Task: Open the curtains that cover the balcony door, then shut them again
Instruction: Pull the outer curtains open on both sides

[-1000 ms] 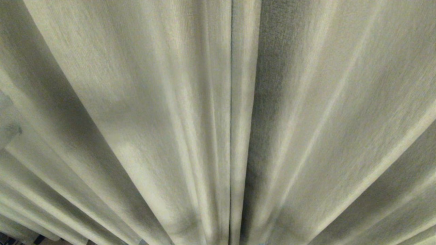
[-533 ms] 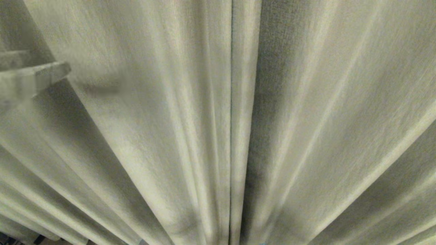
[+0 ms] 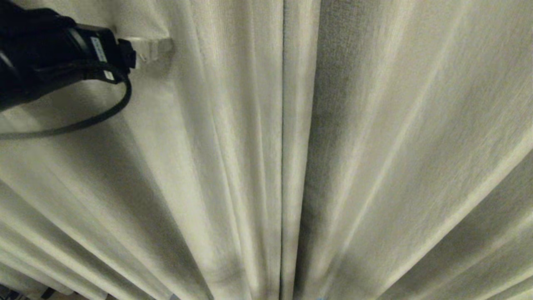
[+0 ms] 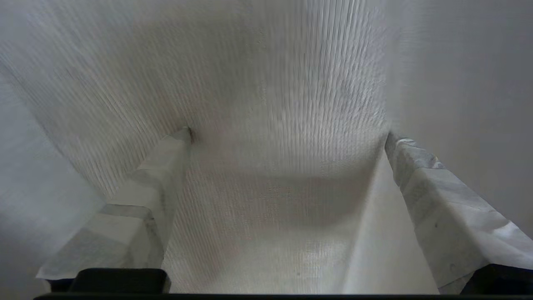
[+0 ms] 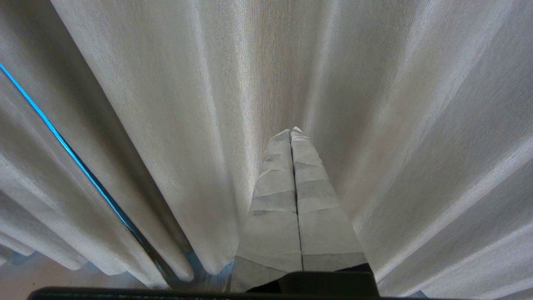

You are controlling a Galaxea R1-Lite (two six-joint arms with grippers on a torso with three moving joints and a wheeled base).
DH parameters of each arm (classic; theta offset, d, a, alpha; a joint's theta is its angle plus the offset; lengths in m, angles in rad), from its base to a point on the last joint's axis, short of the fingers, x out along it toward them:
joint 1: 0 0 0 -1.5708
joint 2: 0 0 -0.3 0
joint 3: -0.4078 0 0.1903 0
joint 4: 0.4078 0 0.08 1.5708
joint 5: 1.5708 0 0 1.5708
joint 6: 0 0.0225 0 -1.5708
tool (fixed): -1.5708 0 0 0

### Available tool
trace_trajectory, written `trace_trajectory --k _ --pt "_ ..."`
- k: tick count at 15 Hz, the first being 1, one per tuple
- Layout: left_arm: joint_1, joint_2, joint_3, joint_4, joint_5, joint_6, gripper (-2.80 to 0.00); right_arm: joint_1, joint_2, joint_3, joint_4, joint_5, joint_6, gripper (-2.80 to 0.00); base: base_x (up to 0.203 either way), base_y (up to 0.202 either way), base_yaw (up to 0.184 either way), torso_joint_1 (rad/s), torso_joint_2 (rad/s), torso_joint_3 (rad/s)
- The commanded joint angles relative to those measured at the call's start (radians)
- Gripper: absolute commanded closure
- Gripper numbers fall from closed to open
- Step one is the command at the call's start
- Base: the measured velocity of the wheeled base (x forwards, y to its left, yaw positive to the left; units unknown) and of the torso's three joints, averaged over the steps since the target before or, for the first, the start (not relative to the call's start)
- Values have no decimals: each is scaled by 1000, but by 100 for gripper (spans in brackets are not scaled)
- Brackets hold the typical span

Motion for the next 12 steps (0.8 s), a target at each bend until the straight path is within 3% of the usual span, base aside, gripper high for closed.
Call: trace_trajectory --k 1,3,6,12 --pt "25 120 -47 -68 27 34 -280 1 0 0 0 0 0 0 0 0 0 0 0 0" --pt "41 153 -80 -159 43 46 -280 1 0 0 0 0 0 0 0 0 0 0 0 0" --pt "40 105 -86 -152 90 63 -280 0 0 0 0 0 0 0 0 0 0 0 0 0" --pt "42 -84 -95 45 140 67 -280 1 0 0 0 0 0 0 0 0 0 0 0 0"
